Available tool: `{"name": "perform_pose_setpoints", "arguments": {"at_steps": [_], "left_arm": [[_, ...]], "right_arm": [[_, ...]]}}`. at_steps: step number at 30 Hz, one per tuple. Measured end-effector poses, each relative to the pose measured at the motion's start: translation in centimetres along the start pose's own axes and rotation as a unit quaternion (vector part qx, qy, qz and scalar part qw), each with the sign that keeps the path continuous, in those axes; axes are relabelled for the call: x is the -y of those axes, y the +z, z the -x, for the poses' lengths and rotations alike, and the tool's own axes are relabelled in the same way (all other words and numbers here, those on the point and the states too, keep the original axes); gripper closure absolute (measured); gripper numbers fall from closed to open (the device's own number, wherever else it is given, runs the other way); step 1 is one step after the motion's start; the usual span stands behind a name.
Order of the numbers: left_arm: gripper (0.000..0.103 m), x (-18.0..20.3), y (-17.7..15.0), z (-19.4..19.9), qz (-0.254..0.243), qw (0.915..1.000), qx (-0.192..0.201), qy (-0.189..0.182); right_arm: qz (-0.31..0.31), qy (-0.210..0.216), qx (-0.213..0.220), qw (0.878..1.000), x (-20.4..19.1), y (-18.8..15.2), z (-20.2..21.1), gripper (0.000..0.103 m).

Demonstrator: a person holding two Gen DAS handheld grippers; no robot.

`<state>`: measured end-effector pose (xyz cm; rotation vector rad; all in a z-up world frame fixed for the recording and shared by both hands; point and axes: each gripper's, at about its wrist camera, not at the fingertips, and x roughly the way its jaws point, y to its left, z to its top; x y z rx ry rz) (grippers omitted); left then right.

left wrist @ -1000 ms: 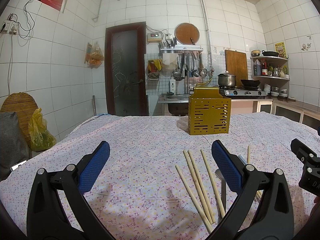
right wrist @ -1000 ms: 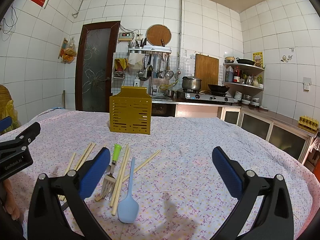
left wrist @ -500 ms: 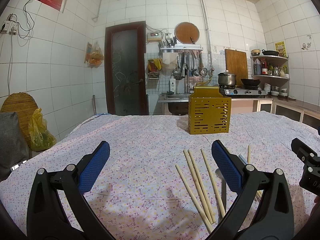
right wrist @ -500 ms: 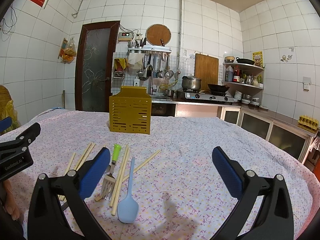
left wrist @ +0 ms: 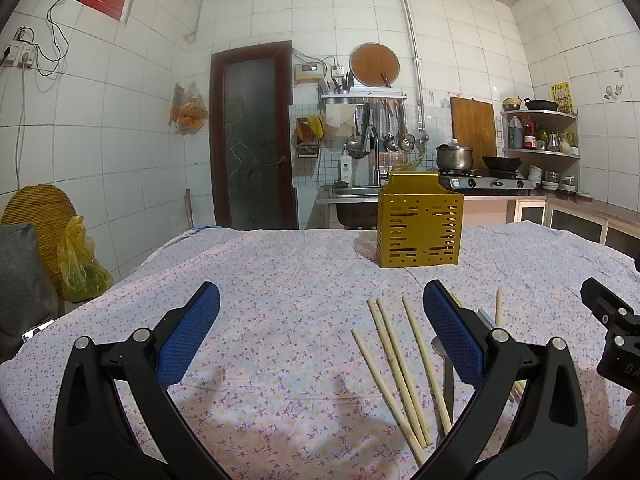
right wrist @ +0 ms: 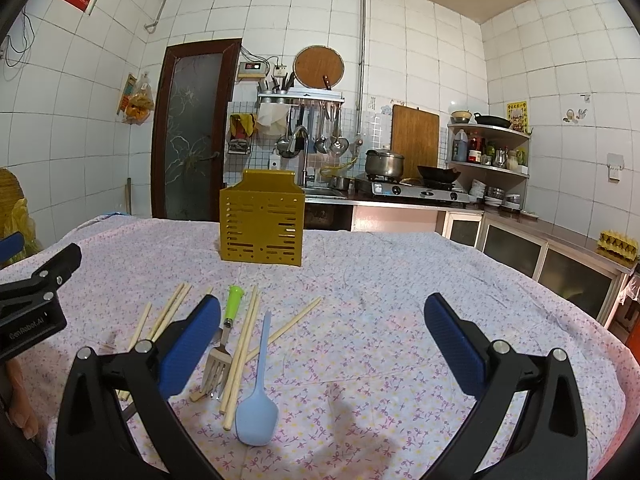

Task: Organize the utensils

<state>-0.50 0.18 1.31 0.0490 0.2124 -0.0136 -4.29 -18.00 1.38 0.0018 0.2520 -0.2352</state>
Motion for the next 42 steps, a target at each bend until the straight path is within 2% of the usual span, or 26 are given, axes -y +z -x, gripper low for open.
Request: {"name": "perform_pose_setpoints", "arguments": {"at_steps": [18,20,24,28,32,36,38,41,42], "left_arm": [[0.005,0.0,-0.1,-0.6,-0.006,0.9999,-0.012,-0.004],[0.005,0.1,0.0,-1.1,-0.010,0.9996,-0.025,-0.010],[0.005,0.8,0.2,-2.4,-0.030,0.9982,-0.052,-0.006],[0.005,1.0,1.1,-4.7,-0.030,0.9952,-0.093,-0.008],[0.005,0.6,1.7,-7.9,-0.022,0.9883,-0.151,-0.010],[0.005,0.9,1.5,-11.6,-0.024,0.9733,-0.227,-0.020],[0.005,0.8,0.9,-12.9,-0.022,0.9679,-0.250,-0.020],[0.005,0.9,-0.4,-14.8,-0.011,0.9585,-0.285,-0.017],[0.005,0.9,-0.9,-15.3,-0.009,0.9557,-0.294,-0.014]], "right_arm": [[-0.010,-0.003,-0.027,1.000,-0.3,-0.3,-1.4,0.004],[-0.009,-0.005,-0.038,0.999,-0.3,-0.3,-1.8,0.004],[-0.010,0.010,-0.085,0.996,-0.4,-0.3,-3.7,0.004],[-0.017,0.014,-0.115,0.993,-0.2,0.5,-6.2,0.004],[-0.017,0.022,-0.141,0.990,-0.1,1.4,-9.2,0.004],[-0.006,0.045,-0.193,0.980,-0.7,1.3,-12.9,0.005],[-0.006,0.054,-0.213,0.976,-1.2,0.9,-14.3,0.005],[0.009,0.049,-0.238,0.970,-1.9,0.1,-16.0,0.016],[0.010,0.052,-0.245,0.968,-2.1,-0.2,-16.3,0.016]]}}
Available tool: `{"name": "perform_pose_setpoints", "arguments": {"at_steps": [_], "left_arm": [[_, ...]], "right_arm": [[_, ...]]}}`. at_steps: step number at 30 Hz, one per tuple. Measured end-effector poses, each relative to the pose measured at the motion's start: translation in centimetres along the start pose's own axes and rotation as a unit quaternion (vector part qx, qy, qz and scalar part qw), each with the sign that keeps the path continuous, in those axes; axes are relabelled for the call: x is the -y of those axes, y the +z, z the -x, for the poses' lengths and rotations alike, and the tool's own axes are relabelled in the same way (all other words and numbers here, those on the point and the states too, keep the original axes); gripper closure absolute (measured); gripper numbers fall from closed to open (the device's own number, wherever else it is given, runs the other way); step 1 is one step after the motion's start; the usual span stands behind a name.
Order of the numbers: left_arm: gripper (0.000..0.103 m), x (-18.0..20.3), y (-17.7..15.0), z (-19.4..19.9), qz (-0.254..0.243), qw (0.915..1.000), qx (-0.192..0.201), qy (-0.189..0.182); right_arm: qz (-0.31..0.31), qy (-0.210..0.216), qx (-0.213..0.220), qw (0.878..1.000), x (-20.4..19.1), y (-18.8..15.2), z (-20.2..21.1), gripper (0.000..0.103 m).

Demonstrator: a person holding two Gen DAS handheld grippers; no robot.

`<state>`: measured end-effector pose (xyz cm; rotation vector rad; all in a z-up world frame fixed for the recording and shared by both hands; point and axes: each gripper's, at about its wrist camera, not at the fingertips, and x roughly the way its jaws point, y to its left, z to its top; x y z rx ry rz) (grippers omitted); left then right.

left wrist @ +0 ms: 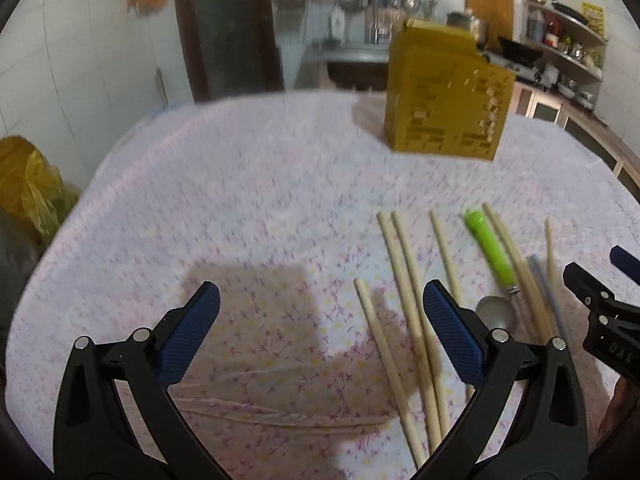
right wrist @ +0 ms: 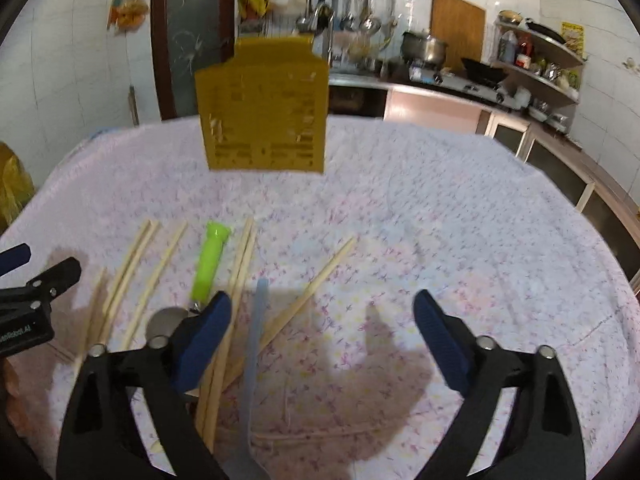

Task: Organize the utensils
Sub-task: 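Close the right gripper on the blue spatula while the left gripper grasps a chopstick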

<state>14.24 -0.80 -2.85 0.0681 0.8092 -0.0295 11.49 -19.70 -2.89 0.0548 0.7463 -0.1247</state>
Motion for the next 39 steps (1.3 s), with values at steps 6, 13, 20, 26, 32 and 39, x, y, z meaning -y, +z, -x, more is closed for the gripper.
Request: {"name": "perform_pose_setpoints", "arguments": {"at_steps": [6,13,20,26,32,39], "left_arm": [[0.008,-0.3,-0.5,-2.5,0.007,0.9992,-0.039,0.009],[0.012,-0.4,-0.8,-3.5,0.011,0.9982,-0.058,0.011],[0.016,-0.5,-0.9,-3.4,0.019,0.9979,-0.062,0.007],[0.035,0.0,-0.8,-3.0,0.019,0.9974,-0.069,-0.004],[0.061,0.9,-0.3,-3.2,0.008,0.9973,-0.073,-0.008],[0.095,2.0,0.7,-3.7,-0.019,0.9963,-0.082,-0.017]], "right_arm": [[-0.002,0.009,-0.035,0.999,-0.2,-0.4,-1.2,0.026],[0.000,0.017,-0.059,0.998,-0.3,-0.2,-2.4,0.044],[0.003,0.023,-0.064,0.998,-0.7,-0.2,-2.7,0.060],[-0.017,0.033,-0.076,0.996,-0.3,0.0,-2.5,0.070],[-0.024,0.040,-0.082,0.996,-0.3,0.4,-3.0,0.083],[-0.039,0.047,-0.085,0.994,-0.2,0.9,-3.4,0.087]]}}
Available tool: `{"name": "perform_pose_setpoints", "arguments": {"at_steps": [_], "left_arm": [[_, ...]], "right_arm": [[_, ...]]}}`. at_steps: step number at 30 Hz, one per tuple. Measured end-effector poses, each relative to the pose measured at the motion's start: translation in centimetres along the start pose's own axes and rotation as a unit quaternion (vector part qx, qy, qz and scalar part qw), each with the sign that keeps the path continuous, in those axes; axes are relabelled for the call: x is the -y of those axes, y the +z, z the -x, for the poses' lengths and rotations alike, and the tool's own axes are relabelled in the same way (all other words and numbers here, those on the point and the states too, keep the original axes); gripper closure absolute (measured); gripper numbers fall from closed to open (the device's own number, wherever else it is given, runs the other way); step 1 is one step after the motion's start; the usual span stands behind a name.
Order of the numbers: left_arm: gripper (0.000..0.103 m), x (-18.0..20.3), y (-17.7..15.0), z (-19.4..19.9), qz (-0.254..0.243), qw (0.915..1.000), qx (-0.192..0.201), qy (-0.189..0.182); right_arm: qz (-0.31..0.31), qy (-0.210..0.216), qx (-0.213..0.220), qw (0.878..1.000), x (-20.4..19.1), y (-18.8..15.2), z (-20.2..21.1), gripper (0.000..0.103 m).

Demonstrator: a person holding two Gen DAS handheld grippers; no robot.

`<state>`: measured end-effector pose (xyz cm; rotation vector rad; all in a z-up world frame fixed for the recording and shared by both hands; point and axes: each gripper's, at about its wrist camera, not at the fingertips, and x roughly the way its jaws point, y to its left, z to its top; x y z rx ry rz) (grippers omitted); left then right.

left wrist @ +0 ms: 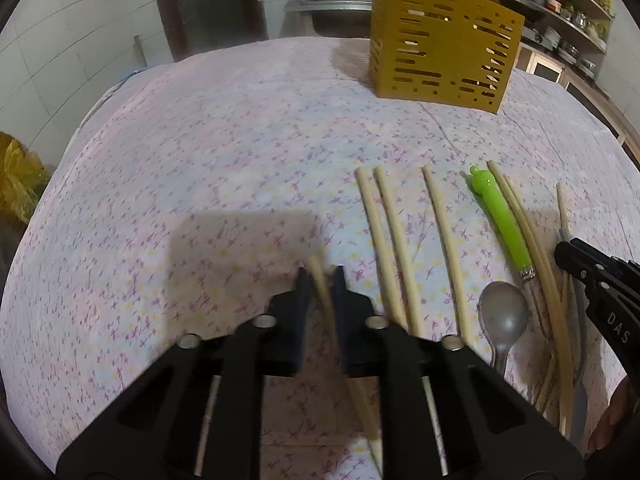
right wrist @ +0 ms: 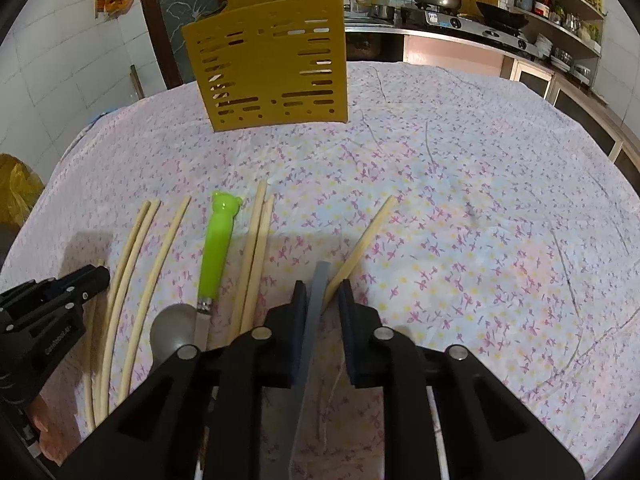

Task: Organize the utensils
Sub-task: 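Lift both held utensils over the yellow holder and open both grippers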

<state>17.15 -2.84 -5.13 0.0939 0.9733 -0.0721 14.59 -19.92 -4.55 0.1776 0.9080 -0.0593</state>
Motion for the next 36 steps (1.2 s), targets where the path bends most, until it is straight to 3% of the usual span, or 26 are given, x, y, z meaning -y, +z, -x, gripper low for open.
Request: {"name": "perform_pose_setpoints", "arguments": {"at_steps": [5,11,17,20,28,36], "left_arm": [[0.098,-0.6,0.6,0.1,0.007,0.9999,0.008,-0.009],[0.098,-1.7,1.2,2.6,0.021,0.9975,0.063,-0.026],[0.098,-3.0,2.0,6.8,0.028,0.9874,0.148,-0.047],[0.098,-3.3,2.6,8.6,0.028,0.9818,0.180,-0.053],[0.098,-4.2,4.8,11.2,0.047,0.9705,0.222,-0.083],[0.098,-3.0,7.4,13.4,0.030,0.9569,0.276,-0.084]], "right_arm": [[-0.015,0.008,0.022,1.000,0.7,0.3,1.0,0.089],[-0.022,0.013,0.080,0.996,1.0,0.9,3.7,0.092],[-0.006,0.003,0.159,0.987,0.5,1.6,6.9,0.097],[-0.006,0.003,0.176,0.984,0.7,2.1,7.6,0.097],[-0.015,0.019,0.187,0.982,2.0,3.3,8.2,0.097],[-0.015,0.029,0.241,0.970,2.2,4.9,9.3,0.097]]}}
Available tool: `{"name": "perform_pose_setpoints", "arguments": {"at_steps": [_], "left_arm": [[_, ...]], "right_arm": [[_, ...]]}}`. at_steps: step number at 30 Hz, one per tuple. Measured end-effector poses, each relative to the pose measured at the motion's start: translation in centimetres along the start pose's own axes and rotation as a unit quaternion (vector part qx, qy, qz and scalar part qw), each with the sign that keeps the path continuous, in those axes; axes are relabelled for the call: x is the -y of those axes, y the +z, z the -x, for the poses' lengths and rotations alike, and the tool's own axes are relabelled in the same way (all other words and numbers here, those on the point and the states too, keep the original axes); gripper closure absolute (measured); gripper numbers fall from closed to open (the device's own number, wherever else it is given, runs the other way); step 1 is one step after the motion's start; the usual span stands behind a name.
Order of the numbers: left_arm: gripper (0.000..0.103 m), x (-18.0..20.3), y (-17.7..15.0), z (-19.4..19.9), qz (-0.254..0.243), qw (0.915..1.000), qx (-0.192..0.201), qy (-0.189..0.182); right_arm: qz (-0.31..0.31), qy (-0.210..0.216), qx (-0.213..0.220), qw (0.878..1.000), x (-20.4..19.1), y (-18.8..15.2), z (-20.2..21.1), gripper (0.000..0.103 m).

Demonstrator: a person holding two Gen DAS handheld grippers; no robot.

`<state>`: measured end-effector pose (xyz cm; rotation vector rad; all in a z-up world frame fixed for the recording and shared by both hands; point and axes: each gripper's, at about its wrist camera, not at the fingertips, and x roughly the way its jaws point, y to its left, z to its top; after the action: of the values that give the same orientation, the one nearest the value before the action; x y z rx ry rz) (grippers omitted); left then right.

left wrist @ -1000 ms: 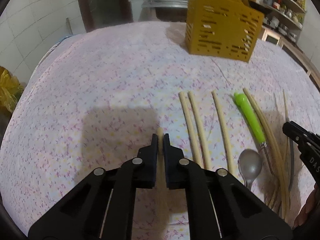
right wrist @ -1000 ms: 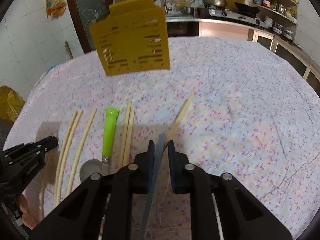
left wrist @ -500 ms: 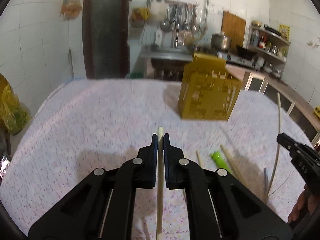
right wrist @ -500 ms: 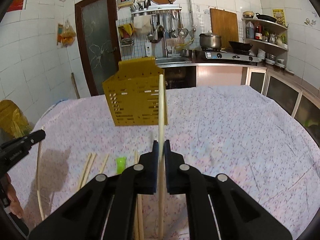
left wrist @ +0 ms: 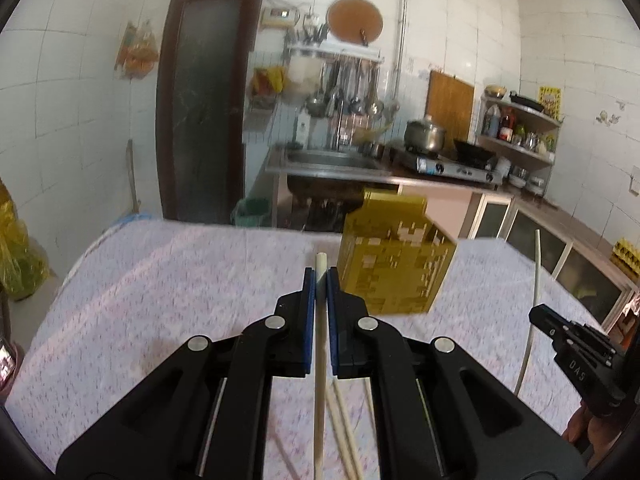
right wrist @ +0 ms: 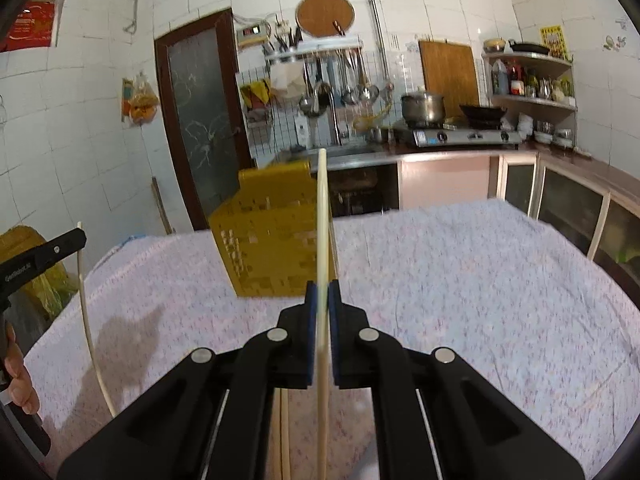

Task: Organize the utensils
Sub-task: 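Lift both held utensils over the yellow holder and open both grippers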

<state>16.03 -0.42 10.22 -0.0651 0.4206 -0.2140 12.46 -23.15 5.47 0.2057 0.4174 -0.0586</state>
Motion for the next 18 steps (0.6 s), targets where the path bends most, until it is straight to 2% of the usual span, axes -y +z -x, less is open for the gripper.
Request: {"name": "perform_pose_setpoints", "arguments": {"at_steps": [4,9,13,18], "left_arm": [[0.098,0.7,3.3,-0.4,0.002,0.9994,0.032,-0.014],[0.098,2.4,9.4,-1.4,0.005,0.9937,0.105,-0.039],[0.098,4.1,13.6,-4.4,0.004,0.9861,0.154,-0.061],[0.098,5.8,16.2,-9.1,-0.002,0.9795,0.189,-0.071]], "right_arm": [[0.005,0.006,0.049,0.999,-0.4,2.6,0.2,0.097],[0.012,0.011,0.115,0.993,-1.0,8.1,-1.6,0.097],[0.006,0.020,0.157,0.987,-1.2,11.3,-3.9,0.097],[0.011,0.023,0.192,0.981,-1.6,14.3,-8.5,0.097]]}}
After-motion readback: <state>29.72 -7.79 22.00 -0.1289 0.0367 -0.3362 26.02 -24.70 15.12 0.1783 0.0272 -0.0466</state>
